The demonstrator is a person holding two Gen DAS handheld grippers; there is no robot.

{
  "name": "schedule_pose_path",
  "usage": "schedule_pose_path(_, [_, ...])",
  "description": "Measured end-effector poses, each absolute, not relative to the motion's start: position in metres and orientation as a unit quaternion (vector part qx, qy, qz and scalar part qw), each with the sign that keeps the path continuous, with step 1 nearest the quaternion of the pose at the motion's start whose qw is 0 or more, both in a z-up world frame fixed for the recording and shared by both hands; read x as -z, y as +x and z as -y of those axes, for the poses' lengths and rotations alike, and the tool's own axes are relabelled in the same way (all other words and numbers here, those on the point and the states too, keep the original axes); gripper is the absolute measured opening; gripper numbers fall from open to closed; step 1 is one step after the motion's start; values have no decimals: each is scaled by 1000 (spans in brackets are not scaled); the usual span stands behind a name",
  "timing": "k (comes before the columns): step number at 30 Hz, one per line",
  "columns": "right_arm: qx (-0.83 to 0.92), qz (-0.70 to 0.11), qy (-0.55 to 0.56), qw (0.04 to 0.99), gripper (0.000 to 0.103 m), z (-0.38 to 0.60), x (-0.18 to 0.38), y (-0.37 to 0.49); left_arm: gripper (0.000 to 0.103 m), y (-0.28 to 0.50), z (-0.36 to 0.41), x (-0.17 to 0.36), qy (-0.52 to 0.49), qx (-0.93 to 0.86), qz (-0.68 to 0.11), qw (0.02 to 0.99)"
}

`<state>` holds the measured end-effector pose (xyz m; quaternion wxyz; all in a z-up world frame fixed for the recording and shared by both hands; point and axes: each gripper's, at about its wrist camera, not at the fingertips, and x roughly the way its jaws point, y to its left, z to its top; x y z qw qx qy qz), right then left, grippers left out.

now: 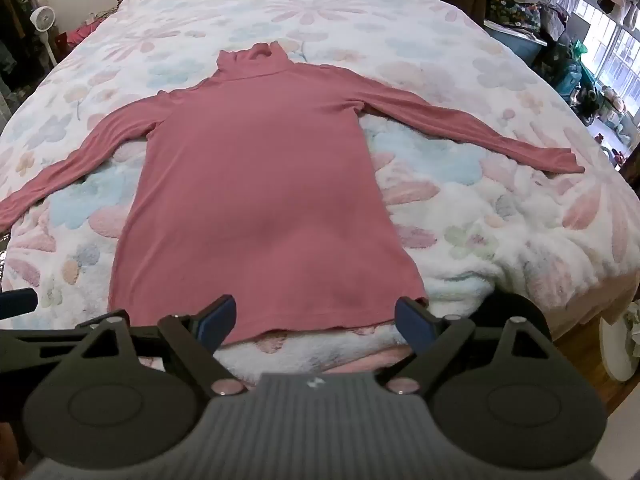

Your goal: Fold small clothes

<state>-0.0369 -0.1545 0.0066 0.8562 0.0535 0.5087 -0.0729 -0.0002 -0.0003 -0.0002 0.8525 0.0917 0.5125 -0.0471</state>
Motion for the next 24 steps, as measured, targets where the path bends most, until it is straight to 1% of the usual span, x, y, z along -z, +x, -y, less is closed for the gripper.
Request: schedule_pose_path(24, [73,-506,55,858,83,154,-6,-36,103,2,3,3,88,49,-514,852])
